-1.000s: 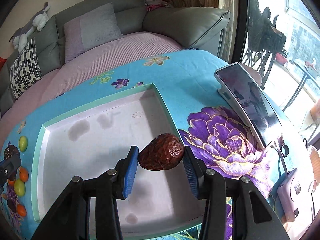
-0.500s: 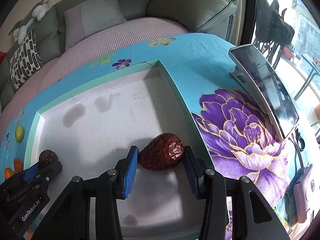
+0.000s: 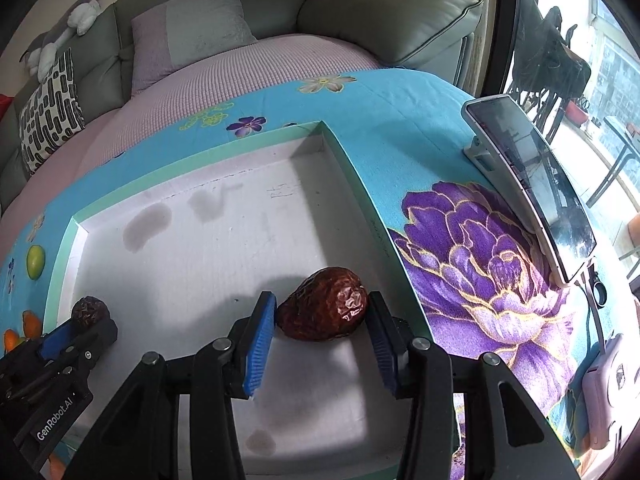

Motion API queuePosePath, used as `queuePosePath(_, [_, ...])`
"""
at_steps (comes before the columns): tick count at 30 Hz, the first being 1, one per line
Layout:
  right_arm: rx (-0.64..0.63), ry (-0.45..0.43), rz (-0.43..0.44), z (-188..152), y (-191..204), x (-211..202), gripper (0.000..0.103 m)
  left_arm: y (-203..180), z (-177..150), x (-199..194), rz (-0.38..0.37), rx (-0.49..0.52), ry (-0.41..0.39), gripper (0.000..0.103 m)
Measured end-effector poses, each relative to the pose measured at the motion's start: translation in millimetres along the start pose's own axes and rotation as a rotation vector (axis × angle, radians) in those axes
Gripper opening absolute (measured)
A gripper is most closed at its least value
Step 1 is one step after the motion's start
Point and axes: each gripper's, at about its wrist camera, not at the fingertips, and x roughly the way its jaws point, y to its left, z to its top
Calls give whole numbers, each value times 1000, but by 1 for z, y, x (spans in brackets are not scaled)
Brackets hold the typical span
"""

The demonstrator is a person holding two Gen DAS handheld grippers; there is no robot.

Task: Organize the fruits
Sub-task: 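Carry both held dates over the white tray with both tools, then open the left tool to drop its date in the tray while the right tool releases its date, then move both tools back from the tray toward the remaining fruits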

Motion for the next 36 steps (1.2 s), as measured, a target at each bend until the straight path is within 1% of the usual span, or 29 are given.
queuePosePath(1, [-3,-1,5,0,0,0,61,1,0,-2,0,-3,-3,58])
queuePosePath(3, [-5,-1,7,0,2,1,65,2,0,-5,0,-5,-8,60])
queuePosePath(4, [-11,0,3,1,3,1,66,3,0,-8,3,-5,-13,63])
queuePosePath(6, [-22,-1,-2,1,5,2,67,5,1,-14,4,-6,-28,69])
queuePosePath(8, [-25,-4,-7,2,6,1,68,8,1,-22,3,-11,-49,79])
queuePosePath(9, [-25,-6,-7,2,6,1,68,10,2,-26,5,-15,-61,81])
queuePosePath(10, [-24,-8,-7,3,6,1,68,12,2,-30,9,-18,-71,85])
queuePosePath(11, [-25,-9,-4,3,7,1,71,15,3,-32,17,-23,-81,91])
queuePosePath(12, [-27,-9,0,3,7,1,72,18,4,-35,28,-29,-90,94])
queuePosePath(13, [-31,-9,4,4,8,1,76,21,4,-38,39,-35,-101,99])
queuePosePath(14, [-36,-11,9,4,9,1,81,24,4,-41,49,-41,-113,101])
queuePosePath(16, [-53,-17,-3,5,15,1,84,30,5,-45,71,-51,-131,103])
queuePosePath(17, [-62,-20,-10,6,16,0,84,33,5,-45,88,-57,-136,103])
queuePosePath(21, [-70,-34,-1,6,19,-1,86,51,3,-48,174,-94,-162,103])
queuePosePath(22, [-75,-41,-1,6,20,-2,93,55,3,-48,194,-98,-169,103])
queuePosePath(23, [-80,-50,-1,6,20,-3,96,58,3,-49,210,-100,-177,103])
queuePosePath(27, [-74,-83,12,7,22,-9,97,68,-1,-53,252,-81,-210,103])
queuePosePath(29, [-71,-104,17,7,24,-13,97,71,-3,-54,262,-73,-218,103])
queuePosePath(32, [-63,-141,34,9,27,-20,97,76,-7,-54,252,-62,-231,103])
queuePosePath(36, [-45,-153,42,10,30,-24,97,87,-9,-55,231,-90,-223,103])
